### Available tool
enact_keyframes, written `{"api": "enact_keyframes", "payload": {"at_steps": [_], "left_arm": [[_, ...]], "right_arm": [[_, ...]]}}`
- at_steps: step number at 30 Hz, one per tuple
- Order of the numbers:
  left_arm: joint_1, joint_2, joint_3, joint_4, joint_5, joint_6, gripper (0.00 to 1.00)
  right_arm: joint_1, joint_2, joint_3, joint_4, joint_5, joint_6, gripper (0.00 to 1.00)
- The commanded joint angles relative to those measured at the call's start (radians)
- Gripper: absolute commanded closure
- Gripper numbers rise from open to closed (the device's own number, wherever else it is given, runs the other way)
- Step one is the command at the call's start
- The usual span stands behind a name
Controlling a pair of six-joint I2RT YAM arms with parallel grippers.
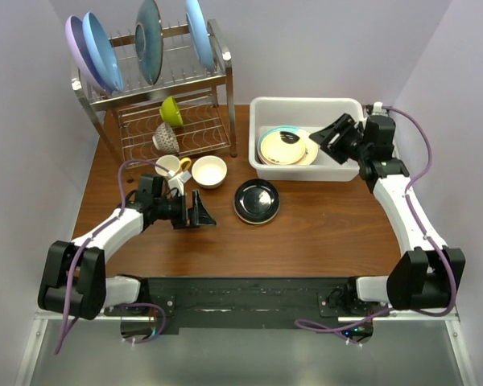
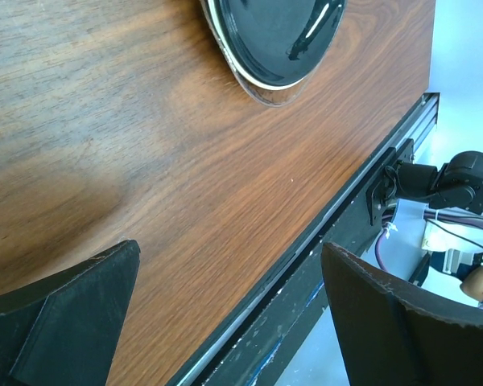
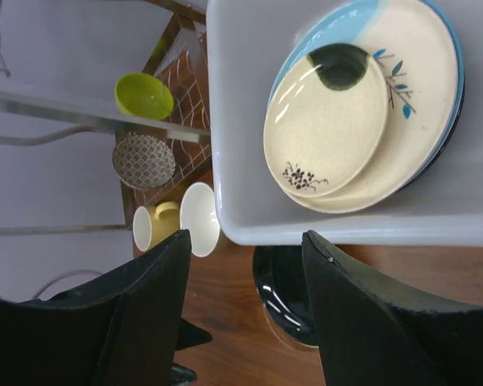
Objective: Place the plates into the plastic bin on the countertop
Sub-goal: Move the plate to the center of the board.
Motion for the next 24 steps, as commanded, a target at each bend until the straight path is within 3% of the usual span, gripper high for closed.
{"api": "enact_keyframes", "payload": {"at_steps": [1, 8, 24], "left_arm": [[-0.007, 0.023, 0.034, 0.034, 0.016, -0.001, 0.00], [-0.010, 0.048, 0.084, 0.030, 0.016, -0.001, 0.00], [-0.062, 0.114, 0.182, 0.053, -0.028, -0.065, 0.00]], "right_arm": [[0.055, -0.056, -0.055, -0.020, -0.018, -0.003, 0.39], [0.216, -0.105, -0.135, -0.037, 0.080, -0.021, 0.39], [0.358, -0.174, -0.394, 0.021, 0.216, 0.055, 0.47]]}}
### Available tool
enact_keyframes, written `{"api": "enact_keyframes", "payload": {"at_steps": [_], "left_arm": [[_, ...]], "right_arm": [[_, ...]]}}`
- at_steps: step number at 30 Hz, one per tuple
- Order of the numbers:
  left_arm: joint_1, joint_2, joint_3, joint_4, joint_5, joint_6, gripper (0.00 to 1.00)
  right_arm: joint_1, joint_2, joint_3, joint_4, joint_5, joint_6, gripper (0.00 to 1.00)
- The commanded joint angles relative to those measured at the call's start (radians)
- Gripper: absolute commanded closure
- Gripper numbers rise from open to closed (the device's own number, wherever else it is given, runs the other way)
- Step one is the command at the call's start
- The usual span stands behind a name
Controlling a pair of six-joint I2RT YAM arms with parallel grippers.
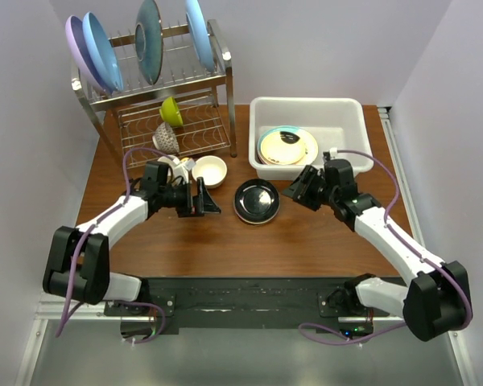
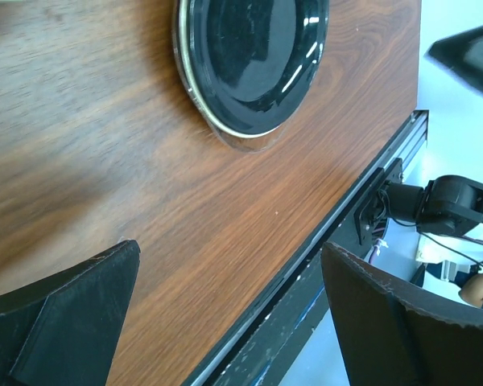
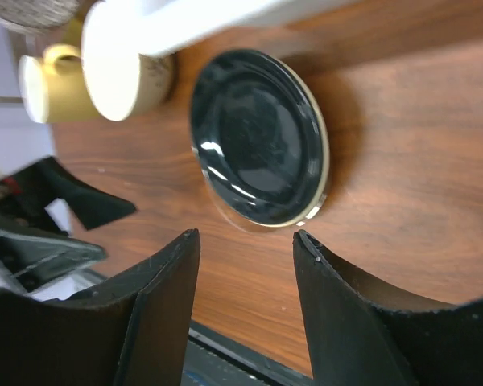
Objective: Place the plates into the plastic bin on the countertop
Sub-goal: Move the plate to the center of the board.
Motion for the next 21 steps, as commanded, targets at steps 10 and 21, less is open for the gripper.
{"api": "enact_keyframes", "payload": {"at_steps": [10, 21], "left_arm": [[-0.074, 0.024, 0.078, 0.090, -0.019, -0.096, 0.00], [-0.105, 0.034, 0.079, 0.118, -0.024, -0.122, 0.00]], "right_arm": [[0.121, 0.090, -0.069, 0.115, 0.255, 0.072, 0.61], [0.129, 0.239, -0.040, 0.172, 0.282, 0.061, 0.61]]}}
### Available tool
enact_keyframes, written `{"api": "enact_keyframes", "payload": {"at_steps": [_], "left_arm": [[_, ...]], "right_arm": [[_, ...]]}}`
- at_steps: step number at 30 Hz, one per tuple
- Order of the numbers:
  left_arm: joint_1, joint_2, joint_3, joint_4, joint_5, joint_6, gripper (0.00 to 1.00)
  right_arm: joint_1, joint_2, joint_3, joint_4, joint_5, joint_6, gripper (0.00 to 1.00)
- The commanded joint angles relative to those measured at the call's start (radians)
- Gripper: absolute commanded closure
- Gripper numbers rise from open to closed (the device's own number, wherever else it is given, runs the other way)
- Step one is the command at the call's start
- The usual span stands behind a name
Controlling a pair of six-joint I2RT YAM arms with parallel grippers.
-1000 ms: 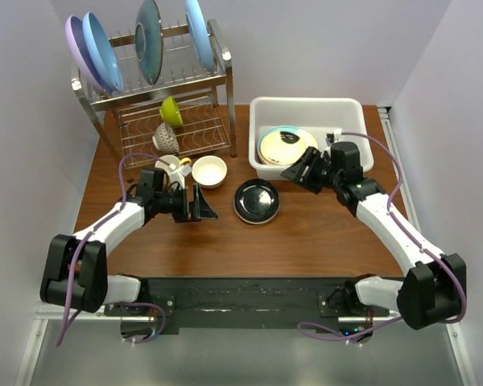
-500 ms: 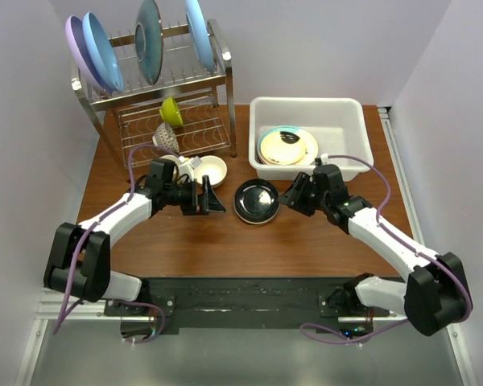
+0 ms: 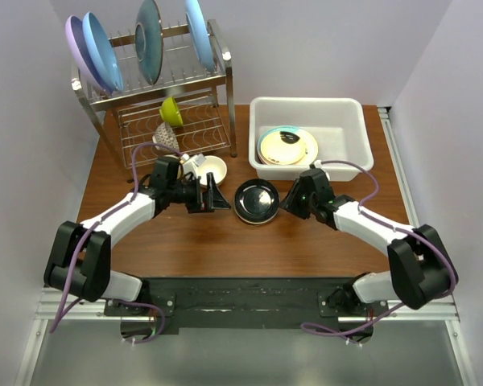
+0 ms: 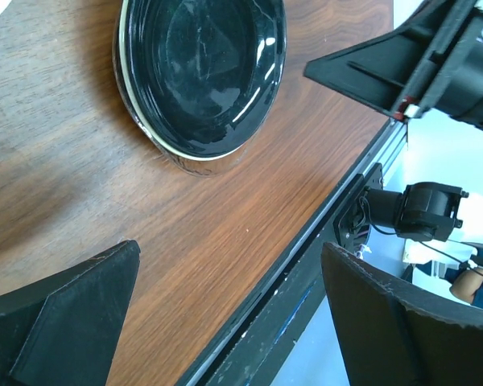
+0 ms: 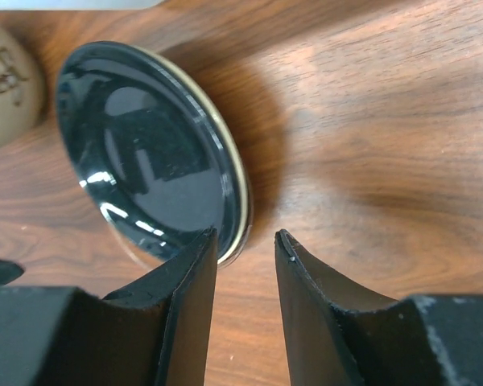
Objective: Place the plates into the plastic bin on the countertop
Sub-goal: Move the plate to the center of the board.
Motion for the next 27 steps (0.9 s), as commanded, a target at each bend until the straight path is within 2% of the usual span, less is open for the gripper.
{"api": "enact_keyframes", "payload": {"at_steps": [1, 21, 27], "left_arm": [[-0.011, 0.000, 0.027, 0.044, 0.006, -0.019, 0.00], [-0.024, -0.003, -0.015, 0.072, 0.007, -0.034, 0.00], [-0.026, -0.007, -0.022, 0.072, 0.006, -0.034, 0.00]], "right_arm": [[0.007, 0.033, 0.023, 0.072, 0.049, 0.007, 0.61], [0.018, 0.216, 0.137, 0.084, 0.023, -0.013, 0.62], [0.035, 0.216, 0.151, 0.049, 0.068, -0.018, 0.82]]}}
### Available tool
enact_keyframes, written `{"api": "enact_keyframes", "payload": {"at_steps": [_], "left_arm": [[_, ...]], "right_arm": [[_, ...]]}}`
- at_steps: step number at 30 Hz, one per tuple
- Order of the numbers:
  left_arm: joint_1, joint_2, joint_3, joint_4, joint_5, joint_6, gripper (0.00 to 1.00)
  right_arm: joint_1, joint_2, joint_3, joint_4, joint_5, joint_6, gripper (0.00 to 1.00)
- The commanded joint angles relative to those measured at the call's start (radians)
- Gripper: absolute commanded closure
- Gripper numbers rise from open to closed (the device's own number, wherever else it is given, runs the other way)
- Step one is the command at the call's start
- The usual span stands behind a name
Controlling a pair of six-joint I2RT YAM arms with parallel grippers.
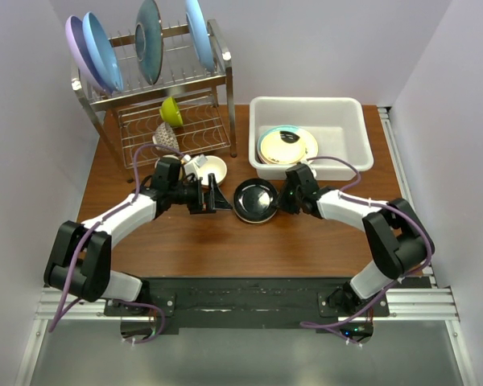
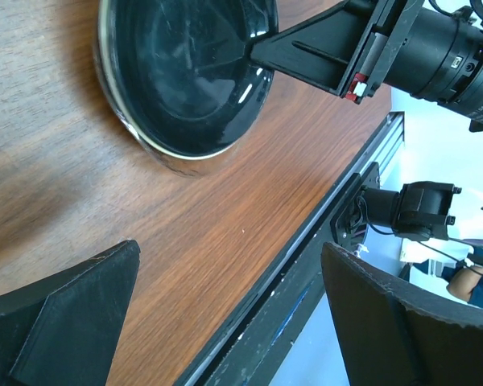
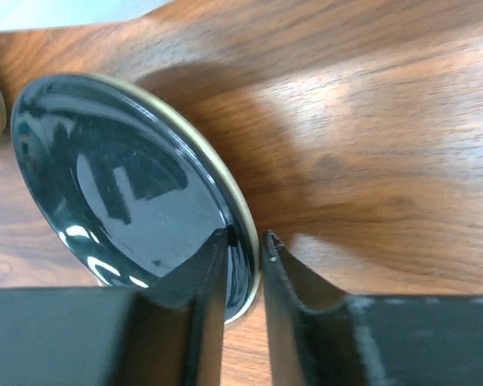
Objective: Place the plates into the plastic bin on the countertop
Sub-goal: Move the plate to the center of the board.
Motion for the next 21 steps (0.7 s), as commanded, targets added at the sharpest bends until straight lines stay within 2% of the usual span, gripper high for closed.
{"api": "enact_keyframes", "payload": {"at_steps": [1, 7, 14, 17, 21], "left_arm": [[-0.010, -0.008, -0.013, 0.042, 0.007, -0.011, 0.00], [-0.013, -0.005, -0.032, 0.059, 0.007, -0.014, 0.00], [-0.017, -0.005, -0.036, 0.068, 0.002, -0.019, 0.00], [-0.019, -0.002, -0.038, 0.074, -0.001, -0.020, 0.00], [-0.022, 0.007, -0.029, 0.089, -0.007, -0.032, 0.01]], "right_arm": [[0.014, -0.023, 0.047, -0.032, 0.068, -0.015, 0.85], [0.016, -0.075, 0.063, -0.089, 0.062, -0.055, 0.91], [0.038, -0.078, 0.029, -0.085, -0.065, -0.070, 0.92], [0.055, -0.073, 0.005, -0.100, -0.096, -0.078, 0.87], [0.068, -0.098, -0.041, -0.106, -0.092, -0.079, 0.75]]}}
